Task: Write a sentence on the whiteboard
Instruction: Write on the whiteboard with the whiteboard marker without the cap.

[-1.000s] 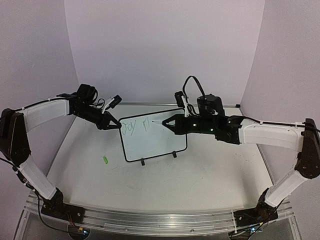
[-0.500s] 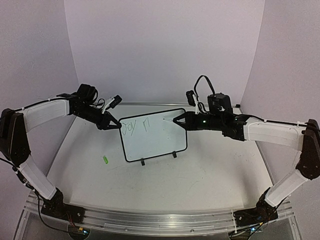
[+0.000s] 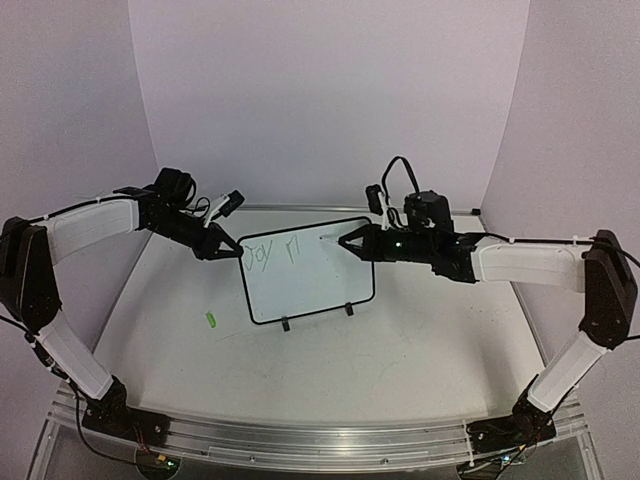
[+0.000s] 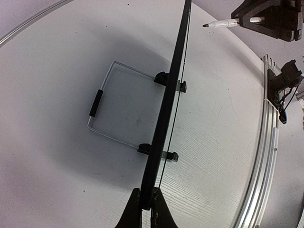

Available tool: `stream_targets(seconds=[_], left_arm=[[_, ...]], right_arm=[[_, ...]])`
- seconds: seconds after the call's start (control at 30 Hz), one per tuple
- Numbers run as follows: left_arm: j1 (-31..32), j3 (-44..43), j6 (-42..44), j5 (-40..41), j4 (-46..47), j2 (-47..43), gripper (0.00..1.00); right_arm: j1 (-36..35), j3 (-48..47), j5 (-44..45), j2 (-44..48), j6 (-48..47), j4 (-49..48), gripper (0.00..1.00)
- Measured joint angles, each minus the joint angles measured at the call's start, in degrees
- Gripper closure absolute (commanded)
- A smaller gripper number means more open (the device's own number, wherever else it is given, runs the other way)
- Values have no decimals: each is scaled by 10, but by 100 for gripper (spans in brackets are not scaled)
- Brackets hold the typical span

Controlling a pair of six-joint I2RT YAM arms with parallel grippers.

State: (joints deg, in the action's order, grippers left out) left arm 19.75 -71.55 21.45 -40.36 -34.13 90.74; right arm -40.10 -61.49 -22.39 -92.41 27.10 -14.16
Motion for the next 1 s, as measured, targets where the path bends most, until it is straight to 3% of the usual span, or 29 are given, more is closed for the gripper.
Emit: stream_targets(seconds=[0.5, 1.0], left_arm=[[2, 0, 0, 1, 0, 0, 100], [2, 0, -4, 2, 0, 0, 100]], right_arm=[[0, -29, 20, -34, 10, -5, 100], [-1, -56, -15, -64, 8, 2, 100]])
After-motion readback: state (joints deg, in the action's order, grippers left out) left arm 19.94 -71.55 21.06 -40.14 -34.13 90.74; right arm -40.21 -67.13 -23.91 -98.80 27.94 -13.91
